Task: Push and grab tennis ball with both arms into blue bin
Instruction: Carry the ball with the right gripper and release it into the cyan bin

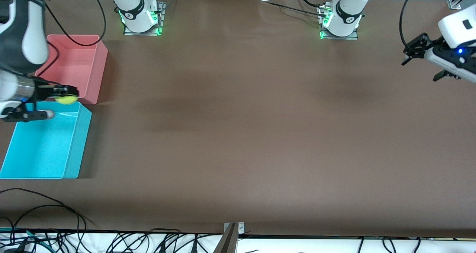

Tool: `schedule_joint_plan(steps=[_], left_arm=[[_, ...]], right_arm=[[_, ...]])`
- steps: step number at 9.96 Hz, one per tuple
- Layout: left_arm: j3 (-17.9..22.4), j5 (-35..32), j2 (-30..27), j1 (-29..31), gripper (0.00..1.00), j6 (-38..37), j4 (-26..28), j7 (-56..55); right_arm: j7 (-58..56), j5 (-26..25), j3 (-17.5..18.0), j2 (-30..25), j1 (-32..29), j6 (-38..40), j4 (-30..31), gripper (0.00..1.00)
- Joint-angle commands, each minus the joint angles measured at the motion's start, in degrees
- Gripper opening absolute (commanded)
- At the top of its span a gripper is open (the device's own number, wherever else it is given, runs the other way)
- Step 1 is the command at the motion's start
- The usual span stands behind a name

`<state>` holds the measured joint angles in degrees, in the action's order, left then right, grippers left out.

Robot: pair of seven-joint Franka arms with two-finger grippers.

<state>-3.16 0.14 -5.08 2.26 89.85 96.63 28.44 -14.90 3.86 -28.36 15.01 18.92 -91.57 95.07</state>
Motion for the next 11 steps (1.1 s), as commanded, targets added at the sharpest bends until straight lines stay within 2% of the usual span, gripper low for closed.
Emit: schedule_joint_plan(steps=[1, 2, 5, 6, 7, 9, 10, 11], left_arm=[[0.6, -0.4, 0.2, -2.1, 1.0, -2.8, -4.8, -15.3], [0.6, 0.4, 0.2, -2.1, 1.0, -2.5, -4.9, -17.3], [0.6, 0.6, 1.2, -2.2, 1.0, -1.5, -4.8, -27.0], [0.5, 0.3, 2.0, -2.1, 1.0, -1.5, -4.8, -28.2], [0.4, -0.1, 2.3, -2.1, 1.0, -1.5, -4.9, -28.2], [0.4, -0.1, 2.4, -1.6, 1.0, -1.7, -5.5, -27.9], [0.3, 0.0, 2.4, -1.7, 1.0, -1.7, -5.6, -28.0], [0.3, 0.0, 2.4, -2.0, 1.0, -1.7, -5.6, -28.1]], right_arm=[[-8.8, 1.4, -1.8, 1.9, -4.7, -6.8, 2.4, 0.31], [-13.0, 1.8, -1.8, 2.6, -7.4, -9.7, 3.7, 0.31], [-20.1, 2.7, -1.9, 2.7, -9.8, -26.3, 15.6, 0.31], [-23.5, 2.9, -1.8, 3.8, -12.6, -28.3, 16.5, 0.31], [-28.0, 5.0, -1.7, 4.7, -14.4, -29.3, 16.7, 0.31], [-37.3, 12.8, -1.6, 8.2, -17.4, -30.8, 16.1, 0.29], [-41.0, 18.7, -1.4, 10.9, -17.3, -32.7, 15.8, 0.29], [-42.7, 20.7, -1.3, 12.0, -17.1, -34.1, 15.8, 0.28]])
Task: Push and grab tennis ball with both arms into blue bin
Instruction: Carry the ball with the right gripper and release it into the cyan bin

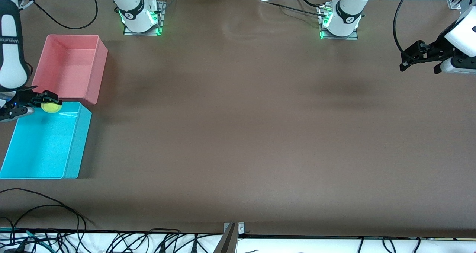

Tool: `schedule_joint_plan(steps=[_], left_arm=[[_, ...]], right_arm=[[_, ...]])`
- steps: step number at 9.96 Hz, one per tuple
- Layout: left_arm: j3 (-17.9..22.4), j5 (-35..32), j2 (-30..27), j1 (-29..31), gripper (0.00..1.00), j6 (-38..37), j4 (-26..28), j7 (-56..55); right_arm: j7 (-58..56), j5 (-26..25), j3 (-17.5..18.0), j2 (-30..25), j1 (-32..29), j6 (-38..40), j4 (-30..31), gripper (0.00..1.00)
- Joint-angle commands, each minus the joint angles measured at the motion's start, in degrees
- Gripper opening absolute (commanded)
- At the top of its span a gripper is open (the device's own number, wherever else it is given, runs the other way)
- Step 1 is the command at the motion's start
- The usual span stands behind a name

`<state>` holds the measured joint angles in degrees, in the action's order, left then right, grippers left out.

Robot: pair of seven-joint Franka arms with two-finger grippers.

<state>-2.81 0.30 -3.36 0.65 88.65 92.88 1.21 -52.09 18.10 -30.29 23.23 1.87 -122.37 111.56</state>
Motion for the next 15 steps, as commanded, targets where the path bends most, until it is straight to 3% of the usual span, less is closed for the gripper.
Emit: schedule_joint_plan(steps=[1, 4, 6, 10, 15], left_arm=[[-0.1, -0.1, 0.6, -0.4, 1.0, -0.5, -1.8, -0.9], [0.0, -0.2, 0.6, -0.5, 1.0, -0.5, -1.9, -0.8], [-0.1, -0.1, 0.6, -0.5, 1.0, -0.5, -1.9, -0.5], [-0.1, 0.1, 0.6, -0.6, 1.0, -0.7, -1.8, -0.6], [-0.2, -0.1, 0.9, -0.5, 1.0, -0.7, -1.9, -0.2]], right_arm=[[-5.7, 6.6, 0.7, 4.4, 0.1, -4.0, -0.6, 0.28], [-5.3, 6.9, 1.8, 6.5, 0.1, -6.0, -0.9, 0.33], [-5.6, 6.4, 1.9, 6.9, 0.2, -5.8, -1.3, 0.96], [-4.8, 6.2, 1.8, 6.1, 0.2, -4.3, -3.1, 1.0], [-1.6, 5.5, -1.4, 5.9, 0.2, 12.6, -16.5, 1.0]])
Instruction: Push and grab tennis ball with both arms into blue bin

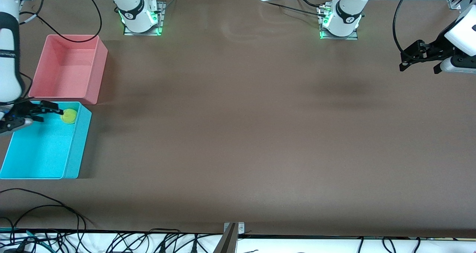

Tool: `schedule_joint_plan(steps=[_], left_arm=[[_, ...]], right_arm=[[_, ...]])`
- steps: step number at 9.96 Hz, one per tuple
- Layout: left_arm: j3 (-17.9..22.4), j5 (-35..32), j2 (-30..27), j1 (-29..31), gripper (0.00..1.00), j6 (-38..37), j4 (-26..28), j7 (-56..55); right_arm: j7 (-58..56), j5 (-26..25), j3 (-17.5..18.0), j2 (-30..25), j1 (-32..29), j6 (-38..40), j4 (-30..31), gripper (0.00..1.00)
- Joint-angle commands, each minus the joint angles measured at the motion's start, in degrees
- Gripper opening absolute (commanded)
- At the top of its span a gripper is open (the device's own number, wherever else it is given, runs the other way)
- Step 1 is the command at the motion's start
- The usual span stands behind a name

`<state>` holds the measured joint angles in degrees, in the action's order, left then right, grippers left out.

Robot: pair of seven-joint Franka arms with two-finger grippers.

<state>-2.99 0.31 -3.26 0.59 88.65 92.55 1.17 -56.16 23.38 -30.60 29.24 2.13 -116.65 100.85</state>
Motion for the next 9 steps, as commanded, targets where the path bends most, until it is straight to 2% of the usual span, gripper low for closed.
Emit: schedule_joint_plan(steps=[1, 2, 3, 6, 7, 8, 9], left_arm=[[-0.4, -0.6, 0.9, -0.4, 1.0, -0.9, -1.3, -0.2], [-0.1, -0.4, 0.9, 0.0, 1.0, -0.9, -1.5, -0.1], [0.4, 0.3, 0.7, 1.2, 1.0, -1.1, -1.5, -0.1], [0.4, 3.5, 0.7, 2.2, 1.0, -2.9, -1.5, 0.1], [0.4, 3.5, 0.8, 2.4, 1.0, -2.9, -1.5, 0.1], [0.4, 3.3, 0.8, 2.5, 1.0, -3.0, -1.4, -0.4], [0.4, 3.6, 0.9, 2.8, 1.0, -3.0, -1.3, -0.3]], right_arm=[[8.4, -1.1, -1.1, -0.1, 0.1, 11.1, -8.9, 1.0], [13.0, -3.4, -0.8, -0.3, 0.9, 15.3, -12.6, 1.0], [17.9, -3.6, -1.3, -1.4, 2.6, 18.0, -13.7, 1.0], [31.9, -7.9, -1.2, -7.7, 6.4, 23.3, -13.8, 1.0], [37.3, -11.7, 0.4, -9.6, 7.3, 23.6, -13.6, 1.0], [42.6, -14.7, 5.3, -12.2, 6.4, 23.6, -12.4, 1.0], [47.6, -18.4, 11.6, -16.1, 3.3, 23.7, -10.6, 1.0]])
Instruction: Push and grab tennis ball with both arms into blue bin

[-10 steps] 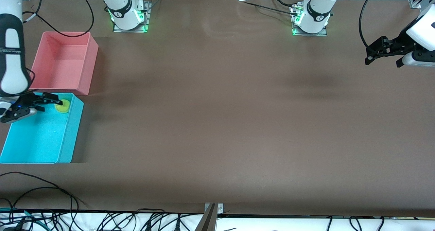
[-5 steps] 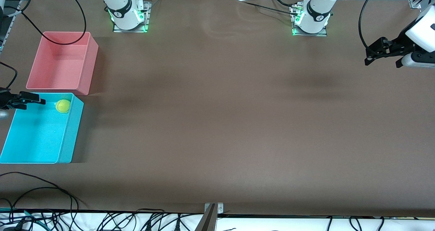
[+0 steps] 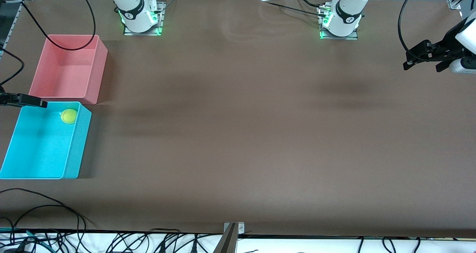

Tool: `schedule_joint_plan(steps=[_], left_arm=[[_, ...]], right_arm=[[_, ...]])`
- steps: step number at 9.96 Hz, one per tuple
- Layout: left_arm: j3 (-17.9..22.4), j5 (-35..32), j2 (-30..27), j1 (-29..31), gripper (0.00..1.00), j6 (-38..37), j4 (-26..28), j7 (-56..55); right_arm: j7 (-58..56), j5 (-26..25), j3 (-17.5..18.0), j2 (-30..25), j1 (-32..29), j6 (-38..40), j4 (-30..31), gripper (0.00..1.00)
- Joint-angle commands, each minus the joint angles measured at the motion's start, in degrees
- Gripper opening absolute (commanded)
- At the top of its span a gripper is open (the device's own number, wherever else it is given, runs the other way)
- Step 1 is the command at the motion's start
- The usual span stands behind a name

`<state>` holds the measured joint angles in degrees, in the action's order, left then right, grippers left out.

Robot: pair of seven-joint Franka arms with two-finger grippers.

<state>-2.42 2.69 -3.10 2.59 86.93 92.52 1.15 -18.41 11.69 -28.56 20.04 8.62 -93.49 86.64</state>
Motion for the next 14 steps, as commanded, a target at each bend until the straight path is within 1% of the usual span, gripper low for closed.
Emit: schedule_joint_plan(steps=[1, 2, 4, 5, 6, 7, 8, 9, 10, 11, 14], left_arm=[[-0.3, 1.5, 0.6, 0.8, 1.0, -1.2, -1.5, -0.4], [-0.4, 2.7, 0.3, 0.8, 1.0, -1.4, -1.5, -0.2], [-0.2, 4.9, -0.2, 0.9, 1.0, -1.9, -1.5, 0.0], [-0.2, 6.0, 0.1, 0.9, 1.0, -1.6, -1.6, 0.0], [-0.2, 7.6, 0.9, 0.5, 1.0, -0.2, -1.6, 0.1], [-0.3, 7.9, 2.6, 0.4, 1.0, 3.6, -1.6, 0.1], [-0.3, 8.6, 2.6, 0.7, 1.0, 5.0, -1.6, 0.1], [-0.2, 8.8, 2.4, 0.8, 1.0, 5.0, -1.7, 0.2], [-0.6, 8.5, 2.5, 0.6, 1.0, 4.7, -1.9, 0.1], [-0.7, 8.5, 2.4, 0.4, 1.0, 3.0, -1.5, 0.1], [-1.5, 7.8, 2.3, 0.0, 1.0, 1.9, -2.3, -0.2]], right_arm=[[14.1, -7.6, 13.7, -12.2, -5.7, -1.1, 8.1, 1.0], [14.9, -8.1, 16.2, -17.2, -6.6, -2.5, 12.2, 1.0], [14.3, -9.2, 17.3, -23.4, -7.6, -2.6, 15.6, 1.0], [14.8, -12.5, 20.7, -24.4, -7.7, -2.6, 15.5, 1.0], [15.5, -14.0, 22.4, -24.6, -7.6, -2.4, 15.2, 1.0], [16.1, -13.3, 22.5, -24.5, -7.7, -2.7, 14.3, 1.0], [15.8, -13.4, 22.6, -23.8, -7.6, -2.7, 13.4, 1.0], [15.7, -13.8, 23.1, -22.5, -7.6, -2.3, 11.9, 1.0], [15.3, -13.9, 23.2, -20.4, -7.6, -0.5, 8.3, 1.0], [15.0, -13.5, 23.2, -19.4, -7.6, 1.1, 7.2, 1.0], [14.1, -13.2, 23.1, -19.8, -7.6, 1.6, 7.2, 1.0]])
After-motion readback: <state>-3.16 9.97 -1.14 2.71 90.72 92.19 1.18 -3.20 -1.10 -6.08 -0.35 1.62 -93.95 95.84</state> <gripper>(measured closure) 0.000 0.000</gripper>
